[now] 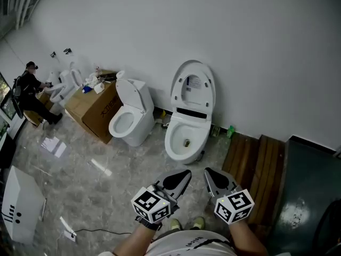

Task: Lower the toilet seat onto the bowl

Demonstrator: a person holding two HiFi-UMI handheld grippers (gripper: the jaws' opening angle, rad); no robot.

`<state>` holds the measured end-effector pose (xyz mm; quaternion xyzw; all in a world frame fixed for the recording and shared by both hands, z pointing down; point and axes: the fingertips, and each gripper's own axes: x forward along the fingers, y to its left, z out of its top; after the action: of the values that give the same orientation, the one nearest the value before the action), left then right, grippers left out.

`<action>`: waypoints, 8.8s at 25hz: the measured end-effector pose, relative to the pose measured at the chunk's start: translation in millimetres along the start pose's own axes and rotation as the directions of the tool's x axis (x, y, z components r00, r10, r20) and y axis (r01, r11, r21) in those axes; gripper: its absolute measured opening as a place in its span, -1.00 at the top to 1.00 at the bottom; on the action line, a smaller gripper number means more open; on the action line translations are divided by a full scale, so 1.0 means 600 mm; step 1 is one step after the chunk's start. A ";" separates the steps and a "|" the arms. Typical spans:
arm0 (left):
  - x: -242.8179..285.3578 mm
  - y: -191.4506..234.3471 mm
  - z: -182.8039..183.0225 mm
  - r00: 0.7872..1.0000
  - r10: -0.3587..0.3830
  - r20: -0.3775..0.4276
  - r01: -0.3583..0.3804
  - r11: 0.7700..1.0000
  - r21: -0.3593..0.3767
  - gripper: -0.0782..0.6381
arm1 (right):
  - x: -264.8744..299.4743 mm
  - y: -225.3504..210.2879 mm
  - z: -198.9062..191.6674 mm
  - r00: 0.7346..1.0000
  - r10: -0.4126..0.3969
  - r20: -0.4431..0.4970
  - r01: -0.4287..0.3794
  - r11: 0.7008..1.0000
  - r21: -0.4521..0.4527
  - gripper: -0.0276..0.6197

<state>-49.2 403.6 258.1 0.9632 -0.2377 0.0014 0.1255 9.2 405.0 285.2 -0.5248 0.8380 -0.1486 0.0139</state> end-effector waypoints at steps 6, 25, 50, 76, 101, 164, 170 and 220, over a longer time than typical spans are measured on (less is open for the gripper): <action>0.004 0.011 0.009 1.000 0.011 0.021 -0.011 1.000 0.009 0.76 | -0.020 -0.027 0.009 0.999 0.016 0.035 -0.018 0.998 0.059 0.86; 0.074 0.150 0.018 0.996 0.091 0.021 -0.092 0.995 0.024 0.76 | 0.059 -0.128 0.005 0.999 -0.026 0.021 0.024 0.994 0.108 0.86; 0.305 0.600 0.099 0.996 -0.073 -0.058 0.082 0.983 0.162 0.75 | 0.517 -0.245 0.087 0.991 -0.135 0.011 0.132 0.981 0.142 0.86; 0.785 0.893 0.109 0.991 0.062 -0.116 -0.017 0.933 0.360 0.75 | 0.817 -0.655 0.174 0.992 0.095 -0.084 -0.088 0.992 0.087 0.86; 0.980 1.077 -0.043 0.854 0.069 -0.516 0.327 0.699 0.636 0.07 | 0.875 -0.802 0.101 0.973 0.104 -0.207 -0.062 0.978 0.199 0.86; 0.631 0.843 -0.218 0.648 0.020 -0.762 0.630 0.548 0.550 0.33 | 0.676 -0.627 0.001 0.985 0.007 -0.172 0.050 0.945 0.325 0.86; 0.538 0.795 -0.290 0.650 -0.009 -0.760 0.616 0.592 0.520 0.33 | 0.654 -0.582 -0.030 0.986 -0.019 -0.163 0.075 0.937 0.341 0.86; 0.295 0.783 -0.966 0.586 -0.079 -0.806 0.454 0.856 0.246 0.45 | 0.663 -0.435 -0.479 0.929 0.057 -0.365 0.100 0.913 0.396 0.86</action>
<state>-74.6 61.3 943.9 0.8949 -0.0025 0.4462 -0.0007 7.9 15.3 681.7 -0.4823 0.7701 -0.4159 -0.0363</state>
